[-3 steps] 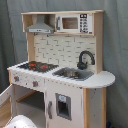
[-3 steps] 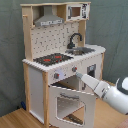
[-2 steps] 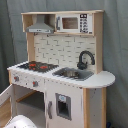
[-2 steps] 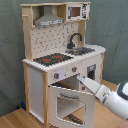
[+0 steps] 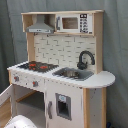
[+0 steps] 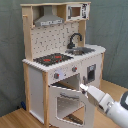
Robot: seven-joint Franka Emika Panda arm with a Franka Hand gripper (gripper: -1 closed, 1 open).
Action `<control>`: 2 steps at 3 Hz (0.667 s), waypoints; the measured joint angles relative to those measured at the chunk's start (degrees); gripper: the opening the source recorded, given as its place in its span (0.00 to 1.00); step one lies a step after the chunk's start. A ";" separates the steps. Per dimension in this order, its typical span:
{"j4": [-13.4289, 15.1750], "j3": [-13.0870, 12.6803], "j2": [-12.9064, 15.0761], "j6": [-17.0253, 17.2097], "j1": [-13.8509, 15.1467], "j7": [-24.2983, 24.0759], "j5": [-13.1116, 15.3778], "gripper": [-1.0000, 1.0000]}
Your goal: Play with the kitchen
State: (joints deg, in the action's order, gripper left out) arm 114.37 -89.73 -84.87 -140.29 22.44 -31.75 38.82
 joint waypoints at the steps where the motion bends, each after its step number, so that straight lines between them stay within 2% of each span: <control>1: -1.66 -2.12 0.00 3.31 -0.38 -2.90 -2.64 1.00; 2: -4.03 -4.33 0.00 6.96 -0.29 -6.26 -6.32 1.00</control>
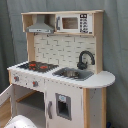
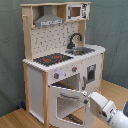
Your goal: Play with the kitchen
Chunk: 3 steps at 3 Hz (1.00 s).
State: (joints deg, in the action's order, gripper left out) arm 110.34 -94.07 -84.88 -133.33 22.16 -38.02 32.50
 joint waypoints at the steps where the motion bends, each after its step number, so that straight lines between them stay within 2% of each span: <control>1: -1.53 -1.91 0.00 2.46 0.66 -4.48 -3.60 1.00; 3: -1.59 -4.91 0.02 2.79 4.48 -14.33 -8.19 1.00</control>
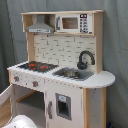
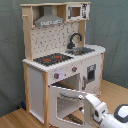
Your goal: Play with the kitchen
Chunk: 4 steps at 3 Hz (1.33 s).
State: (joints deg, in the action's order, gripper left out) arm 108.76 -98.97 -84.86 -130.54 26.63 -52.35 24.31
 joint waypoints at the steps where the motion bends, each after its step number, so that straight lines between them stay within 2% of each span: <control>1: 0.00 -2.06 0.05 0.90 1.13 -3.97 -4.32 1.00; 2: 0.32 -3.07 0.10 4.35 0.31 -5.12 -8.86 1.00; 3: 1.90 -3.58 0.43 8.70 -0.11 -6.28 -12.18 1.00; 4: 5.82 -3.59 0.68 11.83 -1.38 -6.85 -15.27 1.00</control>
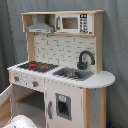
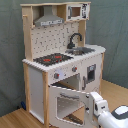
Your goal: Play with the kitchen
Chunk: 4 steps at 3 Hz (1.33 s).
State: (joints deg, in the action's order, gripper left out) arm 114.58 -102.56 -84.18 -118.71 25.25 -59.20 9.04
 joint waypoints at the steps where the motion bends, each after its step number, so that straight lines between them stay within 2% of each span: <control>1: 4.90 -1.09 0.01 1.71 -1.30 0.00 -2.41 1.00; 2: 10.20 -1.94 0.02 -0.02 0.27 1.35 -2.57 1.00; 4: 11.01 -1.94 0.00 -8.86 8.52 4.16 -2.49 1.00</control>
State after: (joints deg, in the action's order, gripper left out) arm 125.59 -104.50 -84.18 -127.56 33.77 -55.04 6.55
